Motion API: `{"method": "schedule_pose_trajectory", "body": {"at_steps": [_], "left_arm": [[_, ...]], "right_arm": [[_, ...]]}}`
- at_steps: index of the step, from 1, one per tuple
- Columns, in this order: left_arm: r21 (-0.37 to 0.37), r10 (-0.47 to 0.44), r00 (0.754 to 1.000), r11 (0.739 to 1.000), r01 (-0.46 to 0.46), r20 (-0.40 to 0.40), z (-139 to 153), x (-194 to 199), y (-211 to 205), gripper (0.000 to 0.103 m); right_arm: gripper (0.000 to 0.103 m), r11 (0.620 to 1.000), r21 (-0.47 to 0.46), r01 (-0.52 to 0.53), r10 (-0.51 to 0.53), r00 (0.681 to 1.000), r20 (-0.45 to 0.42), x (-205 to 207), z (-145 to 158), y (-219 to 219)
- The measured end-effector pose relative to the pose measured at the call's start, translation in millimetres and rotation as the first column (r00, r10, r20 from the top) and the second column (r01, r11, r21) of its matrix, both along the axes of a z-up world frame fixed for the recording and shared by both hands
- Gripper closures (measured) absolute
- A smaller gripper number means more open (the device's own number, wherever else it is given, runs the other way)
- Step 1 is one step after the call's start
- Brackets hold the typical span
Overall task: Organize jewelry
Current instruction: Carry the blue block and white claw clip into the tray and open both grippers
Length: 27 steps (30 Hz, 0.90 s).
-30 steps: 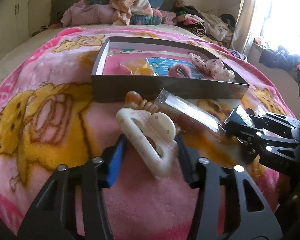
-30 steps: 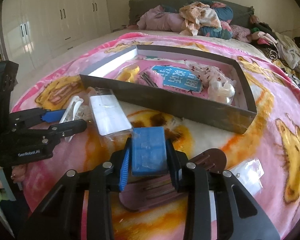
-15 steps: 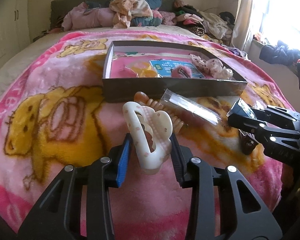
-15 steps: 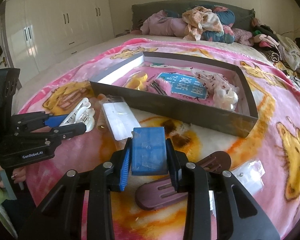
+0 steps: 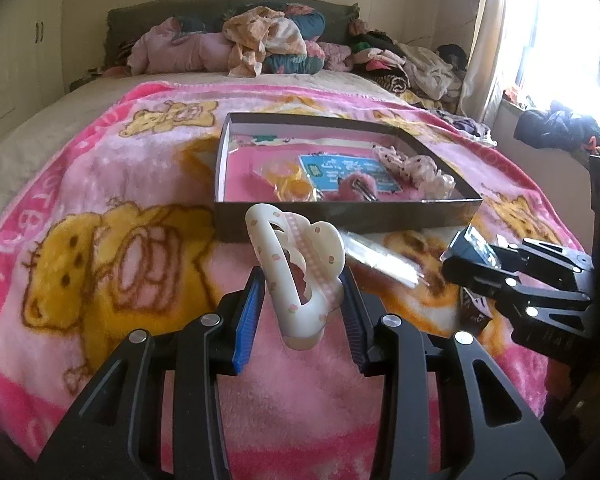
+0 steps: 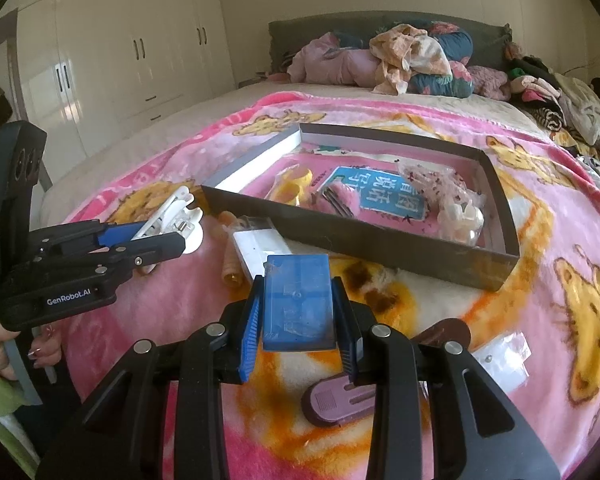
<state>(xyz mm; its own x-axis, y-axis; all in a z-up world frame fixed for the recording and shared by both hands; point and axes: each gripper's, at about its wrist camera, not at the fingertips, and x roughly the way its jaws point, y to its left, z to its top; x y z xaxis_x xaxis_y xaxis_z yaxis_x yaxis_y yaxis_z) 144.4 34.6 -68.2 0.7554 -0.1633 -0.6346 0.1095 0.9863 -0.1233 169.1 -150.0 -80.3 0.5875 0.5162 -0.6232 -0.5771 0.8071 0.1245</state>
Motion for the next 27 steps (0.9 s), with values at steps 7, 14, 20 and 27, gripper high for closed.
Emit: {"method": "schedule_pose_trajectory", "body": {"at_steps": [7,14,20,27], "left_arm": [[0.001,-0.010,1.000,1.000,0.010,0.009,6,11,-4,0.074],[0.012,-0.023,0.999,1.000,0.023,0.025,10,25,-13,0.074],[0.015,-0.036,0.999,0.999,0.036,0.032,13,39,-23,0.074],[0.015,-0.056,0.998,0.998,0.056,0.026,14,58,-35,0.074]], "right_arm": [[0.072,1.000,0.009,0.024,-0.024,1.000,0.006,9,5,-6],[0.072,0.998,0.025,0.061,-0.061,0.998,0.018,22,11,-18],[0.072,0.995,0.035,0.095,-0.096,0.995,0.021,34,14,-31],[0.072,0.990,0.050,0.132,-0.133,0.991,0.021,51,18,-45]]}}
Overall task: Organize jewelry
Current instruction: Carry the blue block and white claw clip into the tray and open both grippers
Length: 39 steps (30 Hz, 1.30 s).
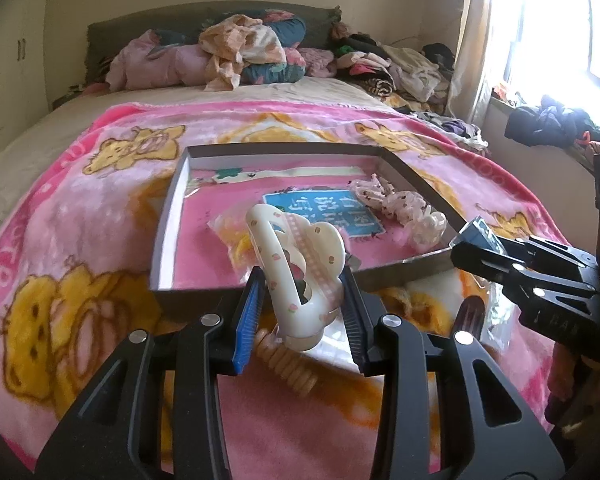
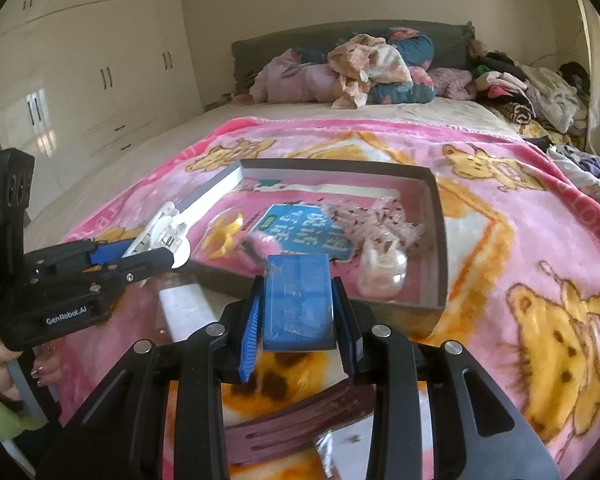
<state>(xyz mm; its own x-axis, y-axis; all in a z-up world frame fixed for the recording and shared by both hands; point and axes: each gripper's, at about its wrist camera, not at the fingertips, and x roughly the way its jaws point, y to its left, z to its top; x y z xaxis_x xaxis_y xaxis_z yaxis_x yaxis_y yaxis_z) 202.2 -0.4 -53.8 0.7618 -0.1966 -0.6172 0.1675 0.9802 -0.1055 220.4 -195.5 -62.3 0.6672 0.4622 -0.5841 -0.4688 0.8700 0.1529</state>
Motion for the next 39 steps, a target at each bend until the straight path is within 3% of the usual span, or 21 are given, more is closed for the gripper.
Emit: {"method": "schedule_pose_trajectory", "body": {"at_steps": [8,25,39], "left_arm": [[0.005,-0.028,1.000,1.000,0.028,0.005,12,40,-14,0.074],[0.023,-0.037,0.999,0.999,0.038,-0.040,7,96,-30,0.074],[0.044,-0.028,0.994,0.998,0.032,-0.105,-14,119,-30,0.074]], "right_arm": [[0.072,0.999,0.003,0.036,-0.036,0.999,0.023,32,15,-17],[0.072,0.997,-0.013,0.079,-0.079,0.996,0.040,94,22,-28],[0.072,0.996,-0.053,0.073,-0.075,0.996,-0.050,135,-8,-19]]}}
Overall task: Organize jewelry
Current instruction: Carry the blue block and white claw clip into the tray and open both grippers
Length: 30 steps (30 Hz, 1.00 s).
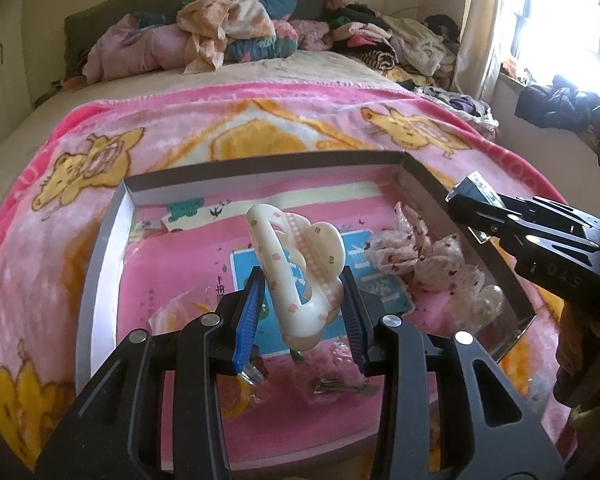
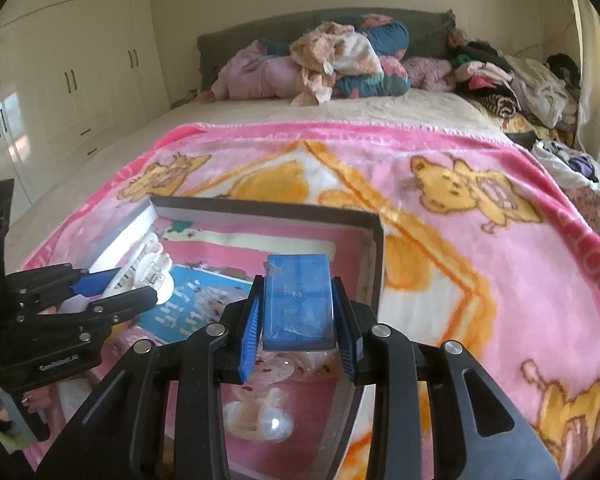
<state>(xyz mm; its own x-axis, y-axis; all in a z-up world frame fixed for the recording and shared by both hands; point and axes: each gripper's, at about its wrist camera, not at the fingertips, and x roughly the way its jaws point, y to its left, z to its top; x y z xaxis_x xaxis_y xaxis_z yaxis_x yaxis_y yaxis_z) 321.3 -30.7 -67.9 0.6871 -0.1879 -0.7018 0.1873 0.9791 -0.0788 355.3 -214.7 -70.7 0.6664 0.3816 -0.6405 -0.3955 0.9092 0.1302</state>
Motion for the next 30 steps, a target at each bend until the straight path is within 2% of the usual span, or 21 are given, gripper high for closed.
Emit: {"method": "schedule_pose_trajectory", "body": {"at_steps": [17,21,28,30], "left_arm": [[-0.011,0.027,0.999,1.000,-0.028,-0.031,-18,-3,7,0.074],[-0.015,0.034,0.999,0.999,-0.035,-0.028,-18,-6,9,0.073],[-0.011,0.043,0.999,0.999,-0.043,-0.019,-16,-11,11,0.073],[-0.011,0.044,0.999,0.999,-0.045,-0.008,-13,-14,11,0.068]], "right_arm": [[0.071,0.999,-0.036,0.002,-0.004,0.997,-0.072,4,-24,7],[0.058,1.000,-0.029,0.011,-0.012,0.999,-0.051,0,-21,4],[0.050,0.999,-0.014,0.033,-0.033,0.999,-0.025,-10,-14,-3],[0.048,0.999,-0.014,0.039,-0.039,0.999,-0.018,-14,-11,-5]]}}
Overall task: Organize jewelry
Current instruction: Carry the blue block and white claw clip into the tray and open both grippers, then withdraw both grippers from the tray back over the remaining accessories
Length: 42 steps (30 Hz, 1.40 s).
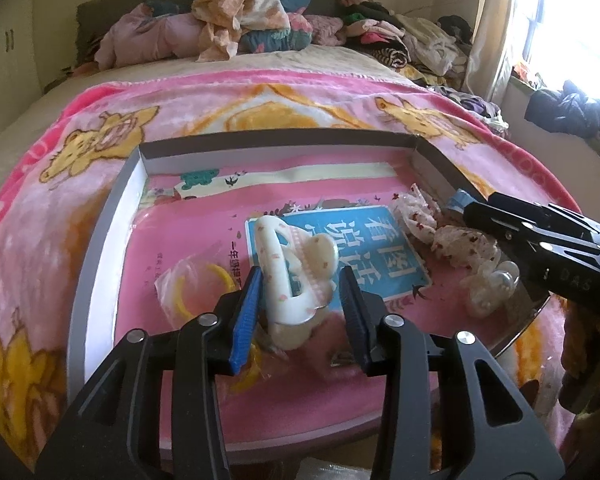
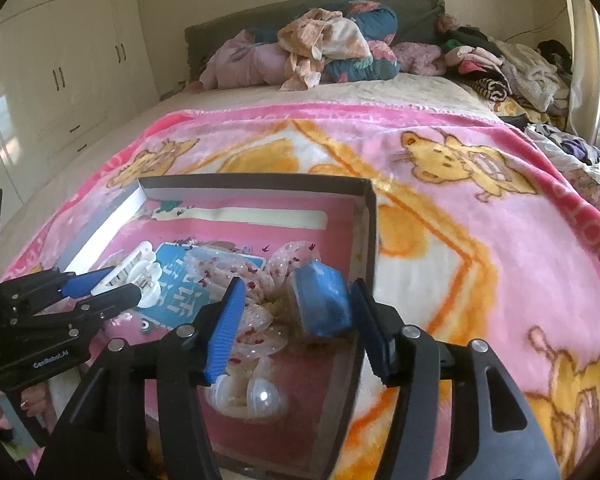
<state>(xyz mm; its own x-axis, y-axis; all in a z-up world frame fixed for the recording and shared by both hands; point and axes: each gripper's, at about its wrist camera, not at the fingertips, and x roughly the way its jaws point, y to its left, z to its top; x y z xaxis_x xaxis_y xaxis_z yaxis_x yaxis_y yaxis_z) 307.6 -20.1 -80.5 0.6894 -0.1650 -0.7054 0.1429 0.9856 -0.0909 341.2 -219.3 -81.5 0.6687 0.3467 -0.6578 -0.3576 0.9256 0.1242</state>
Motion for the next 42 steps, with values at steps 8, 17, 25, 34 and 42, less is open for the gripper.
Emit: {"method": "schedule_pose_trajectory", "body": {"at_steps": [8,17,25,34,42], "left_arm": [[-0.010,0.017,0.999,1.000,-0.017,0.033,7,-16,3,0.054],[-0.002,0.028,0.996,1.000,-0.028,0.090,25,-39,4,0.039],[-0.016,0.049,0.991,0.999,-0.047,0.124,36,-57,14,0.030],[-0.037,0.061,0.986,0.998,-0.056,0.153,42,-79,20,0.021],[-0.051,0.064,0.985,0.997,-0.056,0.163,40,-97,21,0.015]], "right_arm": [[0.038,0.999,0.024,0.040,-0.040,0.999,0.025,-19,10,-14],[0.034,0.998,0.049,0.051,-0.054,0.996,0.070,-50,22,-22],[0.030,0.998,0.043,0.045,-0.049,0.992,0.116,-77,31,-21],[0.026,0.999,0.033,0.039,-0.043,0.989,0.144,-104,37,-18],[0.018,0.999,0.035,0.037,-0.042,0.987,0.155,-118,38,-18]]}}
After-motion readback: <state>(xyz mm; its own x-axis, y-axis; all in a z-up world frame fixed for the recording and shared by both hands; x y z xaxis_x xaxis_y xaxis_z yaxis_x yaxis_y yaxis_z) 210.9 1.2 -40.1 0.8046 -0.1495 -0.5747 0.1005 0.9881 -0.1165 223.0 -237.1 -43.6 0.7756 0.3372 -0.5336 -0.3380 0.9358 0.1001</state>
